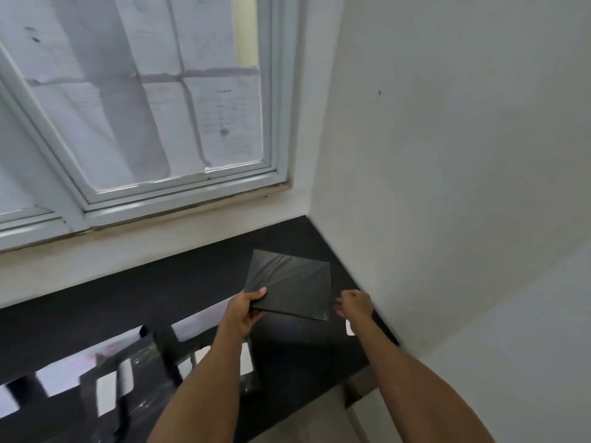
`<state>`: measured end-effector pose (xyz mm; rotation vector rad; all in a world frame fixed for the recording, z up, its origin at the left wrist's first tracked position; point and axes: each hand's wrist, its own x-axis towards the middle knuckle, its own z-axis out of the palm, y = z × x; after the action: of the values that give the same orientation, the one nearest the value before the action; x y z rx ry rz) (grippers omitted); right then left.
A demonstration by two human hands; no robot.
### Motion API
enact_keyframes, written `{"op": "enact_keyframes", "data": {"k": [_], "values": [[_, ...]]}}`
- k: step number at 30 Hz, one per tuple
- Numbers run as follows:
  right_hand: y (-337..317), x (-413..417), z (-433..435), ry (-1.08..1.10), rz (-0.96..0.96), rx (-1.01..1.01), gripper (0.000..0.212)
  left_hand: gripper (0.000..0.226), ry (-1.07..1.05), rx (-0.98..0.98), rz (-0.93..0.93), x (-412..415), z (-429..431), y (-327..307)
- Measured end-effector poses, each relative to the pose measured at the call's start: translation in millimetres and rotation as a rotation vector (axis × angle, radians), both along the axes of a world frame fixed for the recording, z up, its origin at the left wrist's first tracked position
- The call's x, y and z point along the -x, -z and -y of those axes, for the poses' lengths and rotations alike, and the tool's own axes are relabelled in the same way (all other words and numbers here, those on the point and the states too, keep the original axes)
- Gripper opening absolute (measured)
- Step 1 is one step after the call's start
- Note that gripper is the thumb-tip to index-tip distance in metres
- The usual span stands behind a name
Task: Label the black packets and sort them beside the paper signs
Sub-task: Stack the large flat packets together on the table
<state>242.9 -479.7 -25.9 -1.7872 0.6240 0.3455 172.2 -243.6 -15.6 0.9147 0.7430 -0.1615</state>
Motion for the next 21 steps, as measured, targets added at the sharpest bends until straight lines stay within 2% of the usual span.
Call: {"op": "enact_keyframes", "data": {"k": [3,5,7,10,14,18,21], "values": [[17,-13,35,-0.326,0.059,0.461,0.03,0.022,-0.01,-0.006,-0.033,-21,12,9],[29,-22,49,-0.608,0.126,0.687,0.034,0.019,-0.005,-0.017,-0.066,-33,17,17],[42,-29,57,-0.857,0.185,0.853,0.038,0.019,0.009,-0.033,-0.093,-40,19,26],[61,-39,60,-1.091,0.211,0.995,0.048,0.021,0.026,-0.056,-0.137,-47,21,37],[78,-49,61,-1.226,0.214,1.162,0.057,0.022,0.052,-0.036,-0.187,-56,23,45],[89,-56,62,-1.261,0.251,1.272,0.041,0.021,0.062,-0.022,-0.204,-62,21,49],[97,-60,66,-1.271,0.255,1.304,0.038,0.018,0.047,-0.019,-0.205,-65,22,51]]}}
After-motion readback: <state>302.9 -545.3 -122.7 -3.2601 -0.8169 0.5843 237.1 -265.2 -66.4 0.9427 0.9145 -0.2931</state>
